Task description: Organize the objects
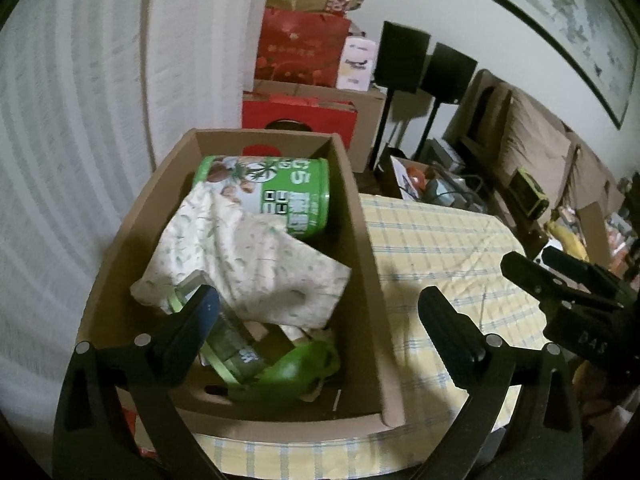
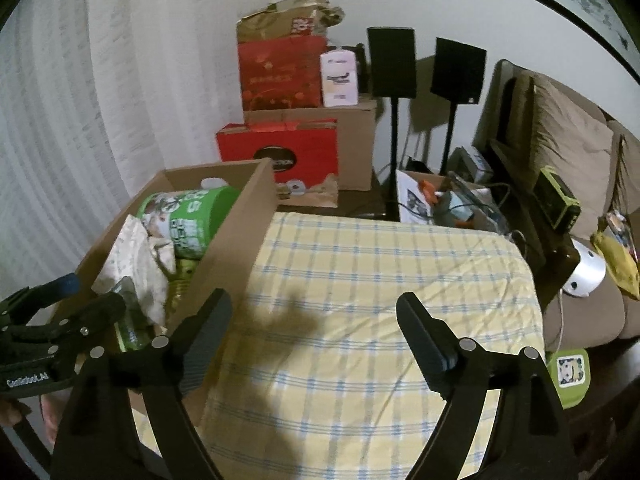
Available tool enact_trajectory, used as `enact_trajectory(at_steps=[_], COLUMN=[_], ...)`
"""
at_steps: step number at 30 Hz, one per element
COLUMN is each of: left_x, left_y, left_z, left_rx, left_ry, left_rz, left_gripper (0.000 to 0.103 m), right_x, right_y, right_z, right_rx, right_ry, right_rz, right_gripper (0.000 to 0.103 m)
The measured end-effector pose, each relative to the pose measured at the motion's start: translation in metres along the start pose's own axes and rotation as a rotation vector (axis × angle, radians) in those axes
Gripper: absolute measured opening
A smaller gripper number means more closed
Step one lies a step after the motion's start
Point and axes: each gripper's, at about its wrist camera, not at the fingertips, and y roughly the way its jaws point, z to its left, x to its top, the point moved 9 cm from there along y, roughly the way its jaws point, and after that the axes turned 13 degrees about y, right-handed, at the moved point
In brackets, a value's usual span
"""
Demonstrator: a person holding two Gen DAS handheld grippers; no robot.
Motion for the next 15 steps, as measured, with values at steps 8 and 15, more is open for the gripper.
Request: enact_trajectory(at_steps=[8, 15], left_x=[0.003, 0.000], left_y=[-0.005, -0.004], left_z=[-0.021, -0.032], left_rx=[-0.013, -0.019], left_ry=[0.023, 0.035], left_rz=[-0.009, -0.003], left_gripper=[0.100, 0.103], right_x=[0.001, -0.001], right_y=[-0.010, -0.017], right_z=[-0.026, -0.039], right_rx=[-0.039, -0.046], right_ry=[0.024, 0.040], right_rz=[-0.015, -0.020], right_gripper=[0.103, 0.103])
